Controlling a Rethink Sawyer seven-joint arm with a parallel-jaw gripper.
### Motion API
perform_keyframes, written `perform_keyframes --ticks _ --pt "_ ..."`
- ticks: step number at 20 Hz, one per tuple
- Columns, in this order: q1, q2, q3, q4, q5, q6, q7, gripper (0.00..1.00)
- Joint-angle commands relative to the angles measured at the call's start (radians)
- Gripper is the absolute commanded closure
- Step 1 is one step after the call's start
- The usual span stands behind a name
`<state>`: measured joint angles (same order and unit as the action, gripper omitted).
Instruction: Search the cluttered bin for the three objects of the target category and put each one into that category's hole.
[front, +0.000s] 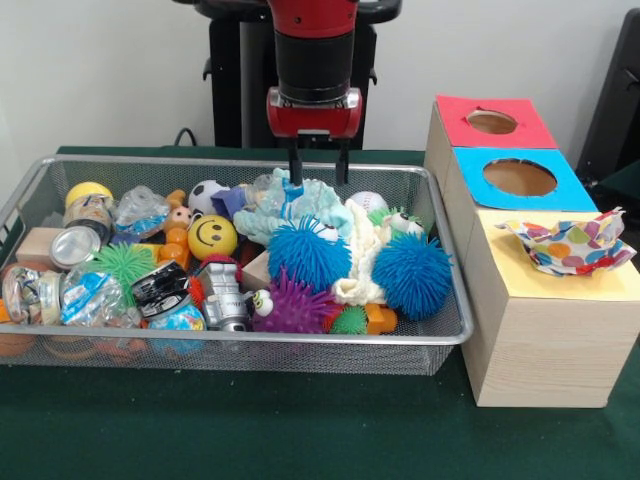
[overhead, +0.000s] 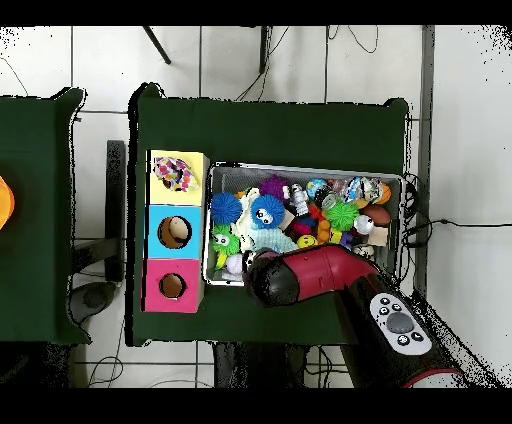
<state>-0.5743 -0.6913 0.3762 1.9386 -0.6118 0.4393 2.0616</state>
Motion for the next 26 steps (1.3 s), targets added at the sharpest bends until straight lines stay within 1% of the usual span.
perform_keyframes --ticks 1,4,6,11,15,18,21,22,26 --pt "-0.002 0.079 0.026 -0.096 -0.077 0.019 -0.101 0.00" --pt "0.017 0.114 -0.005 -0.103 -0.111 -0.027 -0.068 0.00" --pt "0.026 0.124 -0.016 -0.101 -0.126 -0.044 -0.053 0.00" --pt "0.039 0.103 -0.040 -0.076 -0.147 -0.059 -0.028 0.00" --pt "0.047 0.051 -0.061 -0.033 -0.147 -0.063 -0.002 0.00" --pt "0.026 -0.018 -0.042 0.011 -0.117 -0.037 -0.023 0.00" --pt "0.006 -0.046 -0.027 0.037 -0.104 -0.029 -0.041 0.00" --pt "-0.001 -0.078 -0.024 0.064 -0.096 -0.023 -0.044 0.00" --pt "-0.017 -0.142 -0.001 0.105 -0.063 0.009 -0.059 0.00"
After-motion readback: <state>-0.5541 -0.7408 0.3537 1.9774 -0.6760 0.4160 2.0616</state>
